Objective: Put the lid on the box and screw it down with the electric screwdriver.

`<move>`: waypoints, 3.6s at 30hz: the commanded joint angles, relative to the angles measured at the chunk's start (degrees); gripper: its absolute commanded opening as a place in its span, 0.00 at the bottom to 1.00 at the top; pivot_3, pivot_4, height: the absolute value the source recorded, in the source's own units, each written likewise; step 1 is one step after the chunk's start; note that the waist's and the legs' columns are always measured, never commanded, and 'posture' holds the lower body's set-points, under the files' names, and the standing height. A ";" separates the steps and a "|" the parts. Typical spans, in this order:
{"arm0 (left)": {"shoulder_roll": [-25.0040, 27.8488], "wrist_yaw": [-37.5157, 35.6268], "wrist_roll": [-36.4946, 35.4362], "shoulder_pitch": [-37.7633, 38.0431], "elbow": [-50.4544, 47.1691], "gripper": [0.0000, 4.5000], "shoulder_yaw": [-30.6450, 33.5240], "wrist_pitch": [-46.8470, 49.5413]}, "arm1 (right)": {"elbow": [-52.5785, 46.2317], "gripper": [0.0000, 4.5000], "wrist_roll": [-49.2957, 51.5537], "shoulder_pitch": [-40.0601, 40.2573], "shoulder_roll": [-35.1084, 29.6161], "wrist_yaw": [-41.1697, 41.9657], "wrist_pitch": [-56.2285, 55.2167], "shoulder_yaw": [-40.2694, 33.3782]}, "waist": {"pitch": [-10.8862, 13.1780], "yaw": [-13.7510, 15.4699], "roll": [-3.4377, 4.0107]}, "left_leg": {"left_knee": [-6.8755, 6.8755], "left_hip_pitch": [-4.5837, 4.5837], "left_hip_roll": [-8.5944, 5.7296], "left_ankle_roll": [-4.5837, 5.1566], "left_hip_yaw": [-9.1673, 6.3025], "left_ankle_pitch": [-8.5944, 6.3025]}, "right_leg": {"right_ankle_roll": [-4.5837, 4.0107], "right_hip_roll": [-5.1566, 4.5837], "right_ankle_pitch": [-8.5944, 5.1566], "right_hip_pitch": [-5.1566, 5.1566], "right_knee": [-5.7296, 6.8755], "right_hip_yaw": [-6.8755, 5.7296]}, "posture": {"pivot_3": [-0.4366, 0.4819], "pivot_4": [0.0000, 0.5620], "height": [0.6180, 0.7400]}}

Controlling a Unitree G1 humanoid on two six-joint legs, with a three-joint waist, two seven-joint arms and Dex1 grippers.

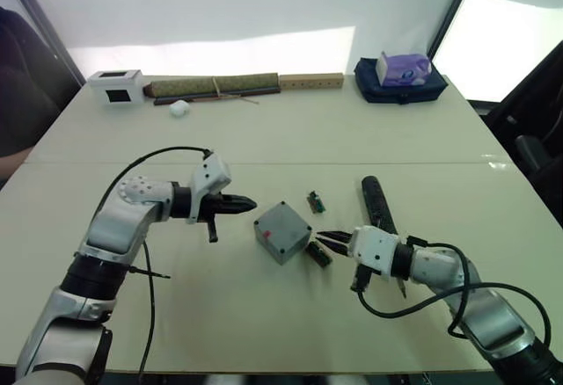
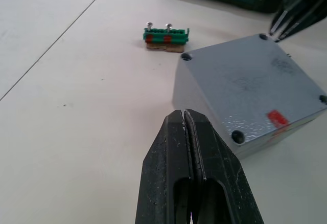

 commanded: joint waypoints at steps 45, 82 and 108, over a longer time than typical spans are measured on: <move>10.52 -9.60 -2.36 9.94 -8.47 0.00 0.77 -2.93 | 8.02 0.02 -1.08 -13.97 6.53 11.47 8.89 2.02 | -0.01 0.05 0.06 | 0.19 -0.75 -0.03 -0.14 0.02 0.08 | 0.02 -0.03 0.15 -0.73 0.11 -0.05 | 0.48 0.27 1.00; 0.16 -12.06 3.89 -1.65 5.63 0.00 -4.11 -9.69 | 13.72 0.02 -1.75 -21.04 12.24 15.34 11.97 6.60 | 0.00 -0.24 0.06 | 0.96 -0.75 -0.05 -0.22 0.04 0.14 | 0.03 0.08 0.17 -0.79 1.01 0.02 | 0.48 0.27 1.00; 4.92 -13.08 1.87 5.52 -3.67 0.00 -2.34 -4.63 | 12.38 0.02 -1.53 -22.10 13.79 19.66 12.94 8.56 | 0.00 -0.30 0.06 | 0.95 -0.75 -0.02 -0.20 0.03 0.12 | 0.03 0.07 0.17 -0.81 1.00 0.02 | 0.48 0.27 1.00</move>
